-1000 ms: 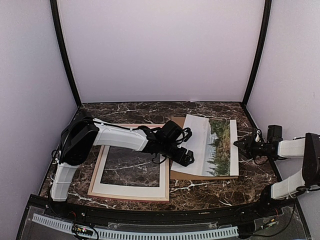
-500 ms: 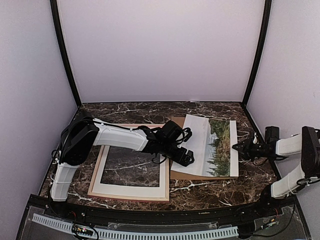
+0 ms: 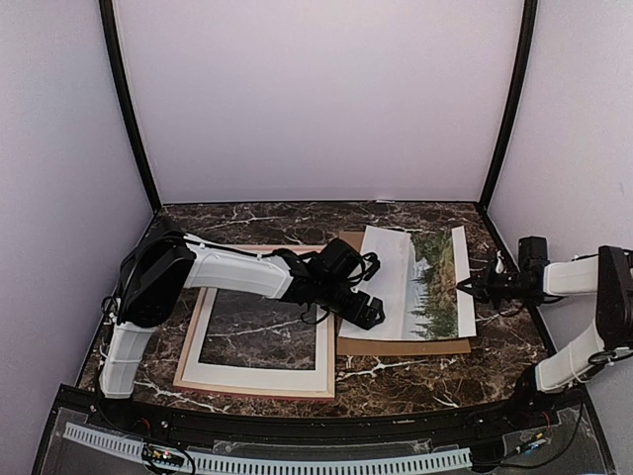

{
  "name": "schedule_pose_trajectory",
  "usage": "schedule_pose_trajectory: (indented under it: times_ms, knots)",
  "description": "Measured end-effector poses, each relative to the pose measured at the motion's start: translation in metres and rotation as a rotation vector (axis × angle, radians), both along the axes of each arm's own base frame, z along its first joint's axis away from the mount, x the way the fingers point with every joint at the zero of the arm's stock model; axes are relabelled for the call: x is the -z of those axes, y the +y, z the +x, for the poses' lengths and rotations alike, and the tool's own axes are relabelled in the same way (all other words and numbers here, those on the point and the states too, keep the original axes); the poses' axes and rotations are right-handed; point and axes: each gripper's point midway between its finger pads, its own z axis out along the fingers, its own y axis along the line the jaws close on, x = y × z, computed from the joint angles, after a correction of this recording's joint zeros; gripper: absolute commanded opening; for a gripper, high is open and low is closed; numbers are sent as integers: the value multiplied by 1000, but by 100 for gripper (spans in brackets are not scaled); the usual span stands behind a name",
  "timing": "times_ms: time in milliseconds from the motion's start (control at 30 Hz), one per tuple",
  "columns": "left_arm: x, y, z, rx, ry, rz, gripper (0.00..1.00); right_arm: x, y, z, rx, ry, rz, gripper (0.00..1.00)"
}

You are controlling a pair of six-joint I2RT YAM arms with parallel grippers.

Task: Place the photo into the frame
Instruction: Pick up the photo from the backboard, then pass from the right arm to the left

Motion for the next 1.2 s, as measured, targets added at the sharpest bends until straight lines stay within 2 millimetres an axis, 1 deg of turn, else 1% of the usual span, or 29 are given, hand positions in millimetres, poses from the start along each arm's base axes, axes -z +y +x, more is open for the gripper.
schedule_pose_trajectory:
  times_ms: [100,233,300,400,467,533,600,667,700,800,900,1000,1200]
  knots:
    - [-2,0,-1,8,-3,-4,97,-20,0,4,-3,-26,-12,0]
    - [-6,9,-7,28,-18,0,99,-59,-1,18,2,-89,-34,0]
    - [-15,14,-12,45,-39,-10,99,-76,0,25,7,-109,-40,0]
    - [-47,18,-16,79,-122,-67,99,-100,4,33,15,-120,-30,0]
    - [-80,16,-18,111,-220,-117,99,-112,9,34,23,-114,-11,0]
    - [-117,9,-22,147,-344,-163,99,-124,16,35,25,-107,12,0]
    - [-148,1,-30,184,-477,-189,99,-138,27,35,21,-102,39,0]
    - [-166,-8,-40,226,-597,-188,99,-153,37,37,18,-104,70,0]
    - [-171,-13,-47,254,-649,-182,99,-160,43,37,14,-107,84,0]
    - [-174,-23,-62,325,-771,-135,99,-176,57,36,6,-106,128,0]
    - [-172,-33,-73,388,-873,-87,99,-185,70,34,-4,-94,164,0]
    - [-172,-42,-69,403,-949,-39,99,-189,82,32,-17,-78,195,0]
    - [-170,-57,-49,383,-1056,50,98,-198,100,29,-35,-65,250,0]
